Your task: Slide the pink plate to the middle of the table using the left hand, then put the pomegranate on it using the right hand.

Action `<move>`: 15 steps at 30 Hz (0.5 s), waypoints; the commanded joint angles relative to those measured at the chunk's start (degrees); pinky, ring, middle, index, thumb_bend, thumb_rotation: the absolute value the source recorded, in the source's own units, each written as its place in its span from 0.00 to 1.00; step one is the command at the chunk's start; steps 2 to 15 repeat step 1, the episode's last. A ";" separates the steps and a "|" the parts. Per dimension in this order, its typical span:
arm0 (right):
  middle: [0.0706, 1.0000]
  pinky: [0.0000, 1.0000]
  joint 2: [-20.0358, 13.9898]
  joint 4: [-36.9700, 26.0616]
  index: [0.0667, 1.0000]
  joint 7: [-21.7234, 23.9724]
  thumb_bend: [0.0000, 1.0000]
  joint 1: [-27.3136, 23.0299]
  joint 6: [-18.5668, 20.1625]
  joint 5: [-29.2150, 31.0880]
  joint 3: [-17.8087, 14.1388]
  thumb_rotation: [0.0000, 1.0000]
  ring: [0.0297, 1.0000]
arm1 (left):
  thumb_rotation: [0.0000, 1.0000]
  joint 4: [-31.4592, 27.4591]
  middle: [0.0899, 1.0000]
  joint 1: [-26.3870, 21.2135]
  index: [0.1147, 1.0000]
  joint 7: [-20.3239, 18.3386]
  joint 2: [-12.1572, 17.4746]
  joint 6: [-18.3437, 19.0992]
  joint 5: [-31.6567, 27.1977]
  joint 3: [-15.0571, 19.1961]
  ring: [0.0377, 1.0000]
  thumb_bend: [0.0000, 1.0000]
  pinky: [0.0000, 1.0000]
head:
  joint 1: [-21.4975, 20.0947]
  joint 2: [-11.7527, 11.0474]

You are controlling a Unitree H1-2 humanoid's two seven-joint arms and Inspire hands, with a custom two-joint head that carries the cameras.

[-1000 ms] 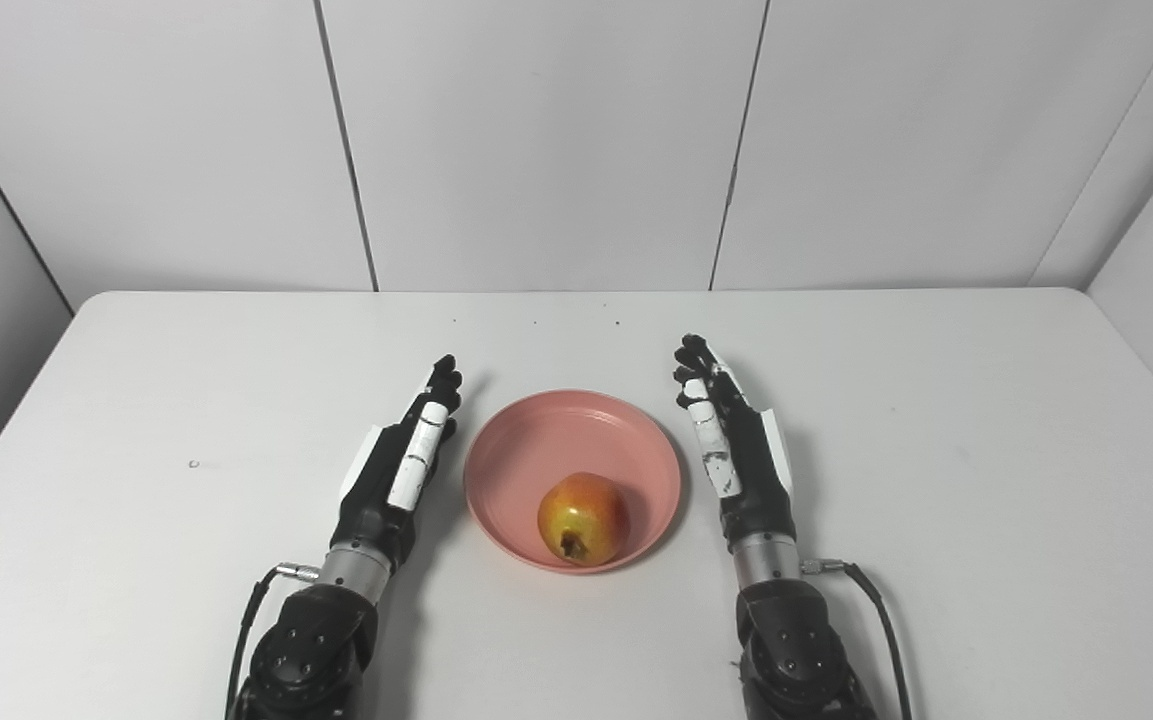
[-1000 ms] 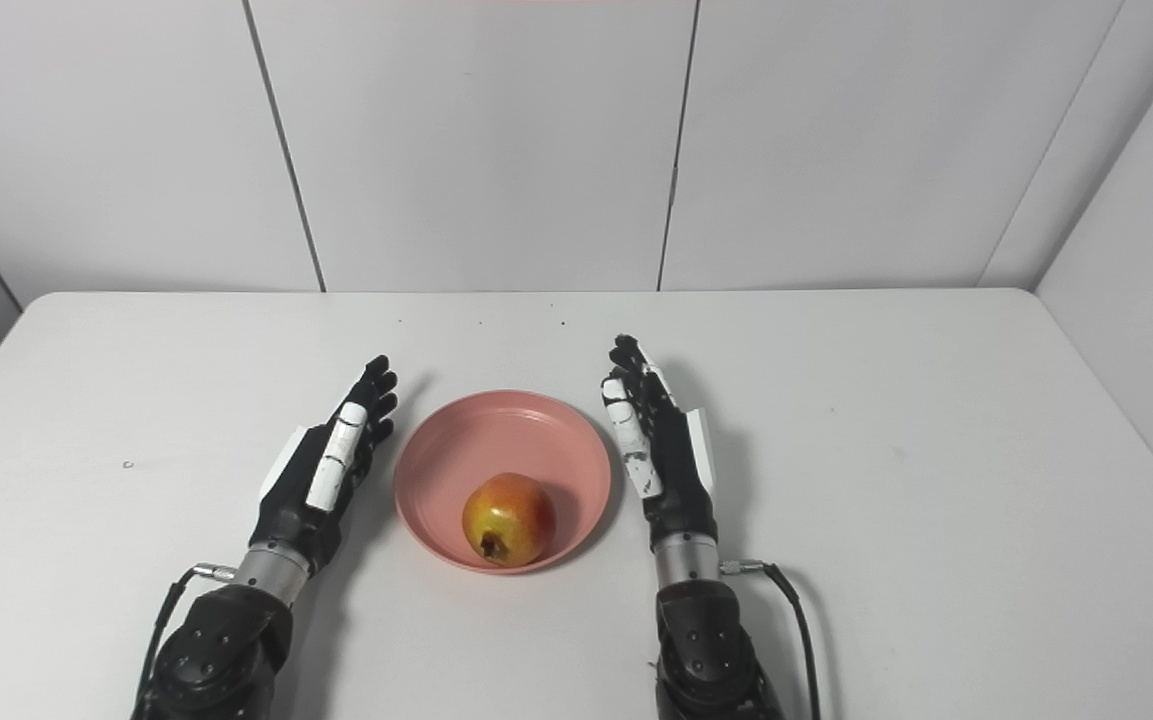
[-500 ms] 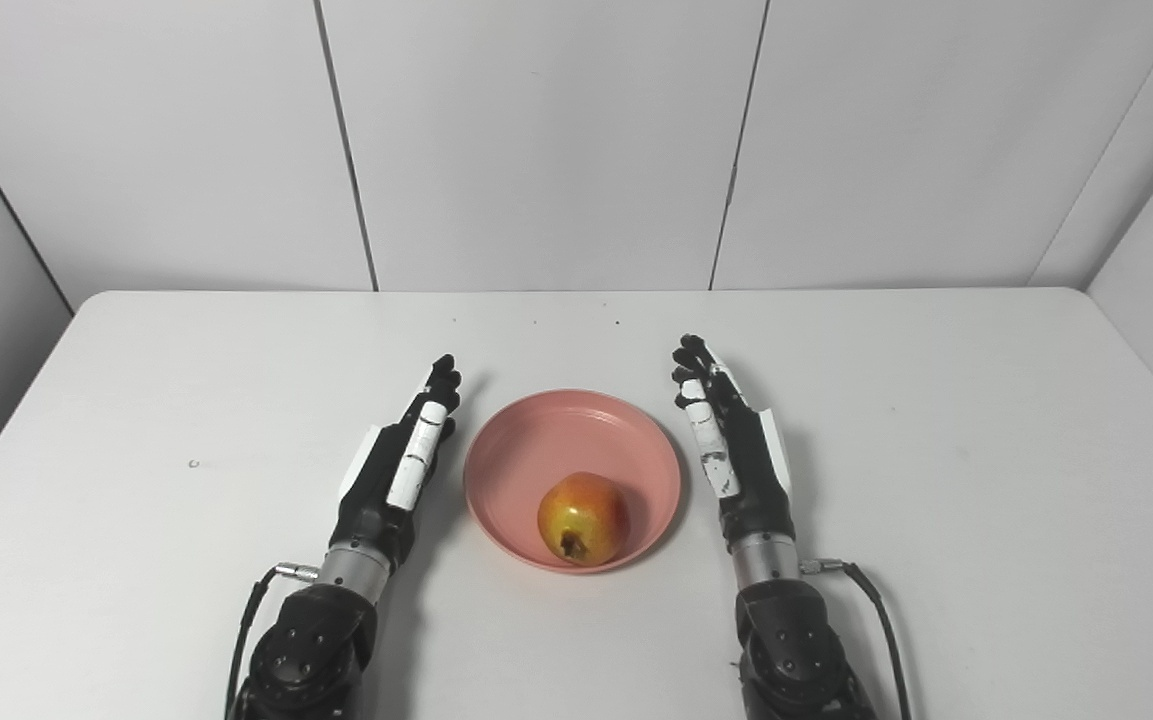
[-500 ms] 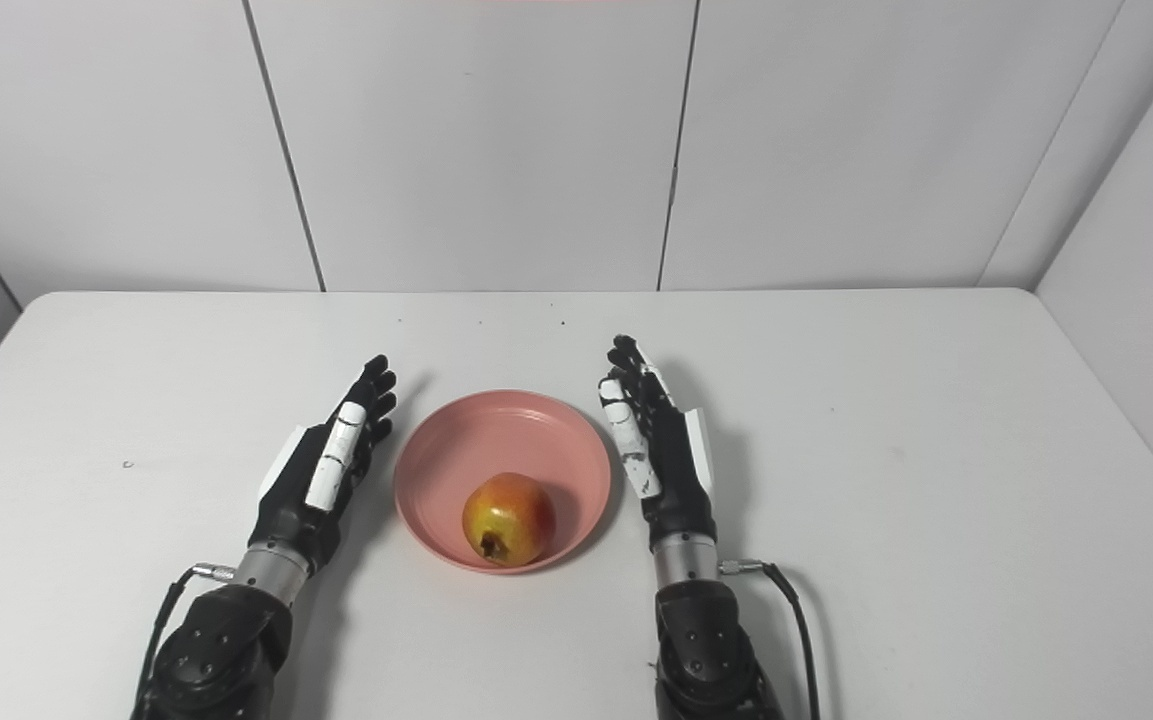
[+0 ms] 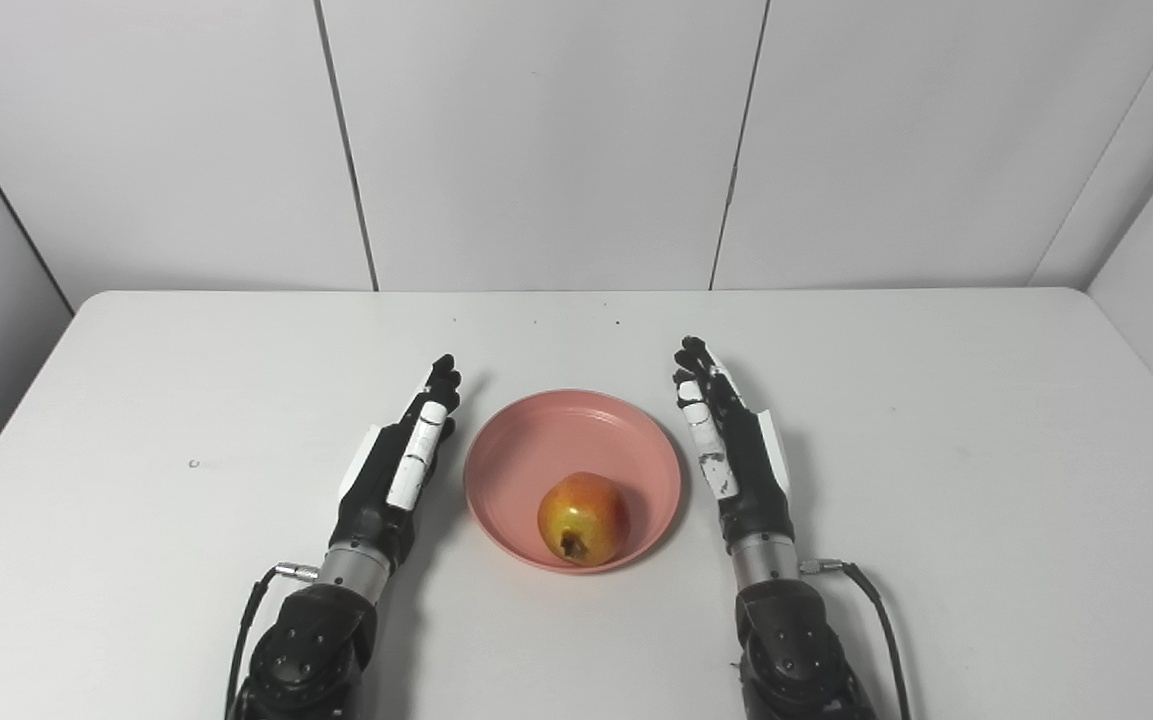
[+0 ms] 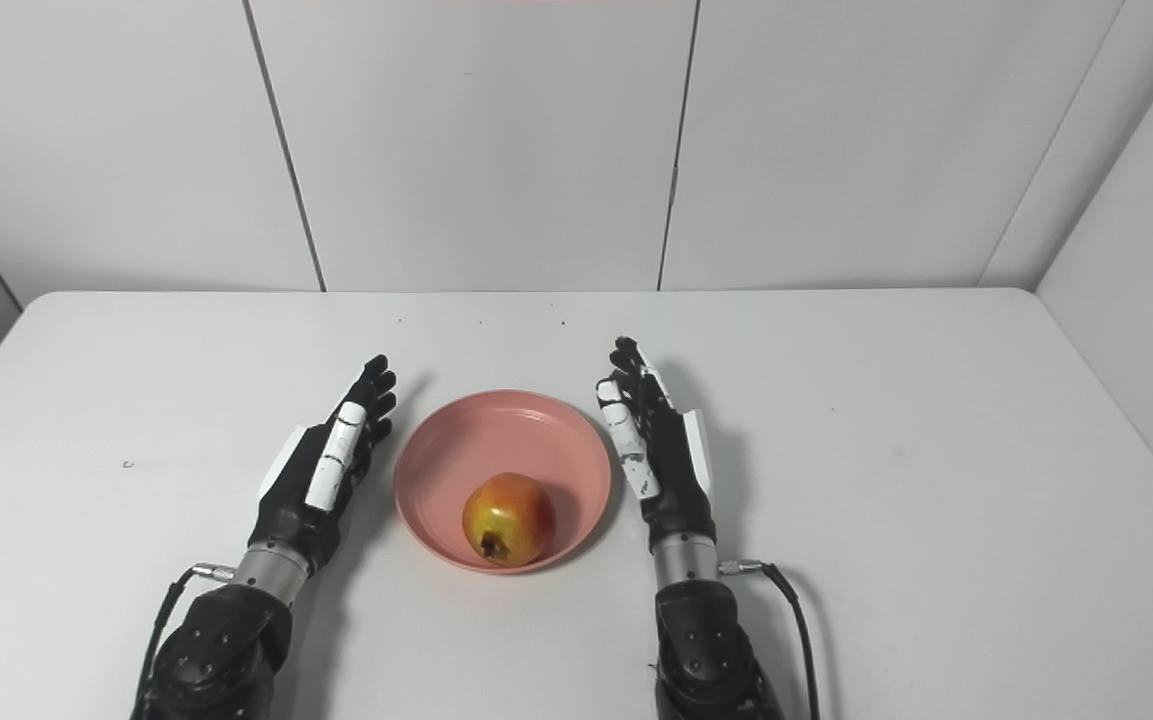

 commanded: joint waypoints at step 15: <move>0.88 0.86 0.30 -0.75 0.88 0.20 0.51 -0.09 0.20 -0.04 -0.08 1.00 0.87 | 1.00 -1.07 1.00 -2.39 1.00 0.41 0.10 -2.16 -0.09 -0.01 1.00 0.59 1.00 | 0.02 -0.03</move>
